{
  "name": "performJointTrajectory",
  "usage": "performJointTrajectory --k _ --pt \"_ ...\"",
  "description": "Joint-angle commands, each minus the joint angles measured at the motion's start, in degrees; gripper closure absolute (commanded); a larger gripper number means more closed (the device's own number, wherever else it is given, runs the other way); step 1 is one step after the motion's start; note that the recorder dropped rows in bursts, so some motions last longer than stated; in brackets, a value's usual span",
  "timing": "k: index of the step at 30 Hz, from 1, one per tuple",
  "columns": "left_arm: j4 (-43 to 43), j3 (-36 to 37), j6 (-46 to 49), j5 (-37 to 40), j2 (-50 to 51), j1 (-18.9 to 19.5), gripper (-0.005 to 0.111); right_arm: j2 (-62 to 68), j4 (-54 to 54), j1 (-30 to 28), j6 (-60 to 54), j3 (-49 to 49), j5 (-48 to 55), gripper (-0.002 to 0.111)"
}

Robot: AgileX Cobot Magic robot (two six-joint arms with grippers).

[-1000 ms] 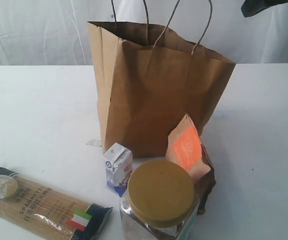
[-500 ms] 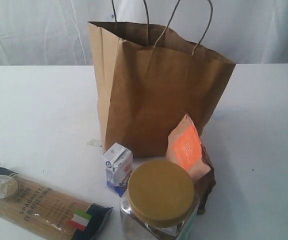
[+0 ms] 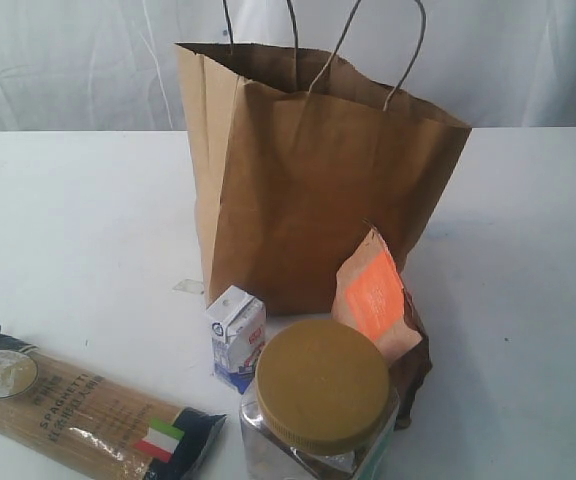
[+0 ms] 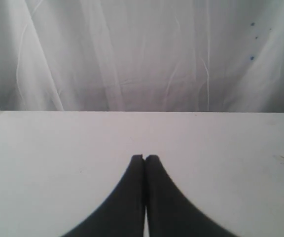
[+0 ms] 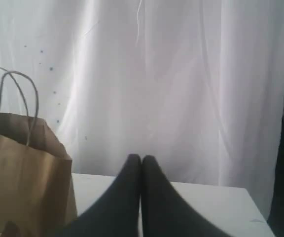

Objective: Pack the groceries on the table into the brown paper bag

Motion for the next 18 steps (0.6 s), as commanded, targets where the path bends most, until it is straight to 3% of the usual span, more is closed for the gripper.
performJointTrajectory --k 1,3,9,13,18 --pt "1.9 1.3 -2.5 8.2 -6.3 0.3 0.107 -1.8 0.6 2.1 1.0 0.5 2.9 0.108" --pt "3.4 1.0 -2.0 11.4 -6.3 0.3 0.107 -1.8 2.4 3.0 1.0 0.1 3.1 0.108" --pt "5.4 6.0 -2.8 9.5 -6.3 0.4 0.107 4.3 4.9 6.9 -0.3 -4.3 7.0 0.108" --pt "3.2 12.9 -9.0 7.7 -6.3 0.4 0.107 15.9 5.5 9.4 -7.7 -11.7 18.1 0.108" --pt "-0.2 19.5 -9.0 -2.4 -6.3 0.4 0.107 32.5 9.7 11.5 -15.2 -24.1 38.2 0.108"
